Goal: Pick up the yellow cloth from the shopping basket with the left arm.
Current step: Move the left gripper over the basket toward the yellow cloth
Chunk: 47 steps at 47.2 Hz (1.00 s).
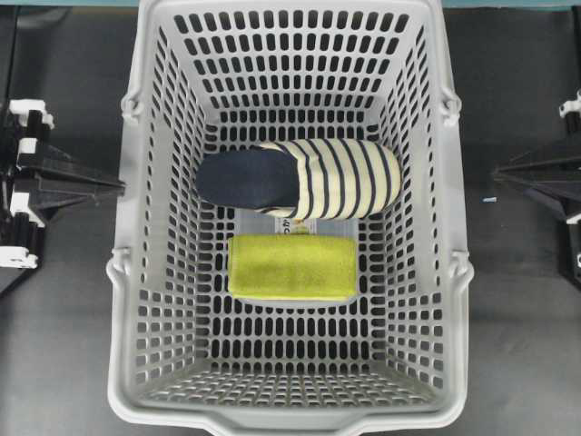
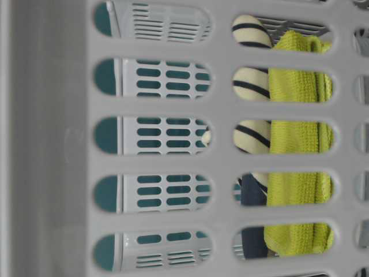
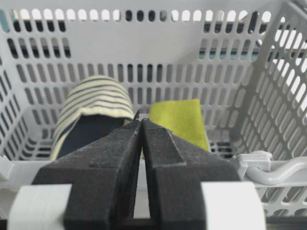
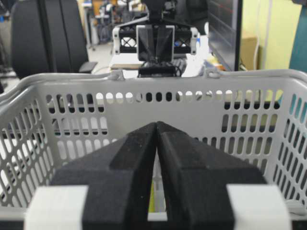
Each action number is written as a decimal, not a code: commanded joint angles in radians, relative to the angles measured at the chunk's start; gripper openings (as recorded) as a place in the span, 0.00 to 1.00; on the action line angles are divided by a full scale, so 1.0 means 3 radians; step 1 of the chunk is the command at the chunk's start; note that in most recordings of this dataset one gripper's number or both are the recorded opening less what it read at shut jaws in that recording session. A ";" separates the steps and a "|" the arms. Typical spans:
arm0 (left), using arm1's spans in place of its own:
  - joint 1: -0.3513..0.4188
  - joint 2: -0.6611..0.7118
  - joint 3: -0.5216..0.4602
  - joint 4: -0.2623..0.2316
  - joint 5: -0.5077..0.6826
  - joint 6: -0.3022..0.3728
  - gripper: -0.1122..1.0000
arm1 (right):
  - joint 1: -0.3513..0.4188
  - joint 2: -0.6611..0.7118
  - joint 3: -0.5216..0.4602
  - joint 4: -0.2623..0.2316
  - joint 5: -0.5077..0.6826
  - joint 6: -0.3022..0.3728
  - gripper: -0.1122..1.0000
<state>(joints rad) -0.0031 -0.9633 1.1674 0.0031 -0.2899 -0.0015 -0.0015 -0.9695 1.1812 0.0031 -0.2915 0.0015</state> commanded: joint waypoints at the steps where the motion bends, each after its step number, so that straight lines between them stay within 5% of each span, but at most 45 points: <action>1: 0.0031 -0.0026 -0.0225 0.0133 0.0220 -0.0092 0.15 | -0.0010 0.0031 -0.0072 0.0015 -0.0020 0.0026 0.10; 15: -0.0041 0.0435 -0.1197 0.0138 0.1677 -0.0118 0.10 | -0.0015 0.0051 -0.0077 0.0056 0.0302 0.0112 0.10; 22: -0.0123 0.0777 -0.1524 0.0138 0.2102 -0.0107 0.10 | -0.0066 0.0072 -0.0112 0.0051 0.0506 0.0097 0.11; 27: -0.0153 0.1048 -0.1754 0.0138 0.2342 -0.0107 0.10 | -0.0087 0.0077 -0.0118 0.0051 0.0537 0.0102 0.26; 37: -0.0169 0.1600 -0.2158 0.0138 0.2710 -0.0118 0.10 | -0.0087 0.0056 -0.0118 0.0051 0.0552 0.0107 0.77; 47: -0.0174 0.2102 -0.2633 0.0138 0.3232 -0.0123 0.11 | -0.0087 0.0051 -0.0118 0.0051 0.0557 0.0107 0.77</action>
<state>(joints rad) -0.0537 -0.3804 0.4602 0.0414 0.6259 -0.0368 -0.0276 -0.9572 1.1689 0.0153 -0.1197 0.0337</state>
